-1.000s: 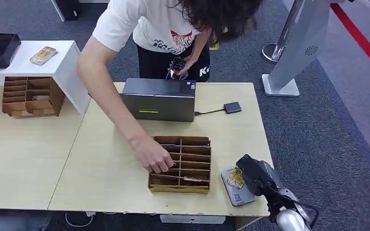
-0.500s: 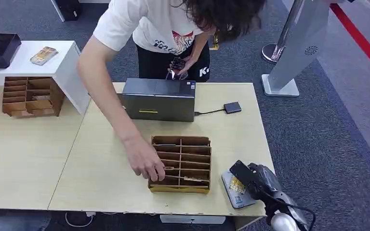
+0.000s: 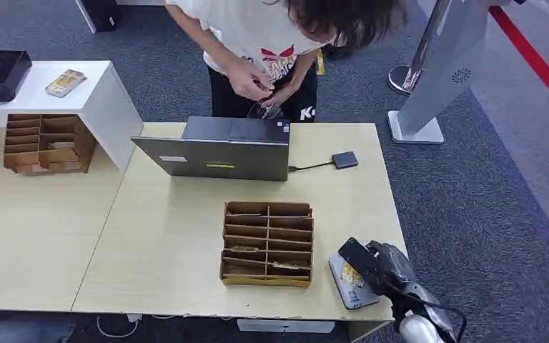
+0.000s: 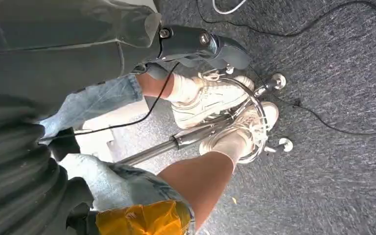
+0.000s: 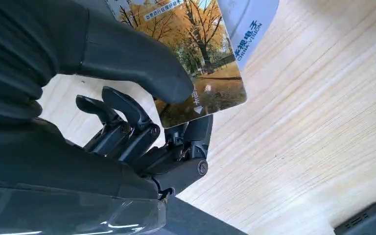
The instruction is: Pass the card to the sensor for recognition and then transmit it.
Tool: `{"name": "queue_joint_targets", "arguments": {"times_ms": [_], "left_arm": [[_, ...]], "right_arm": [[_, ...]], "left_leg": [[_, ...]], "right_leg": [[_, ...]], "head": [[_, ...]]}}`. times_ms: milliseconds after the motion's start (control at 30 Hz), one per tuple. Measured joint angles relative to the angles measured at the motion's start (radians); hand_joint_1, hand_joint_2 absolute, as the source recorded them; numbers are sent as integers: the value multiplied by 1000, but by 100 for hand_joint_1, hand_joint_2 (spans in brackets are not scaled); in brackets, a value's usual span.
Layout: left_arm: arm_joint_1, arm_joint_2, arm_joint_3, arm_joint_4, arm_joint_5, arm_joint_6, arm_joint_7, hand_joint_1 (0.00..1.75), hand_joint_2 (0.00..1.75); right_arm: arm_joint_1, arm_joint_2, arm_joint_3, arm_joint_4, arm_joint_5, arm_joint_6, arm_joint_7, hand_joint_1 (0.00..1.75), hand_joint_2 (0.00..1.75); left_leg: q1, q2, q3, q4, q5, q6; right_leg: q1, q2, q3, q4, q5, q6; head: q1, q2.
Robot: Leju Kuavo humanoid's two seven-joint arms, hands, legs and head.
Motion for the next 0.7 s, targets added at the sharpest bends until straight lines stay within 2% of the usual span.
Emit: {"name": "queue_joint_targets", "arguments": {"times_ms": [700], "left_arm": [[0,-3,35,0,42,0,-16,0,175]], "right_arm": [[-4,6,0,6,17,3,2,175,175]], "left_leg": [[0,0,1,0,0,0]], "right_leg": [[0,0,1,0,0,0]], "head": [[0,0]]}}
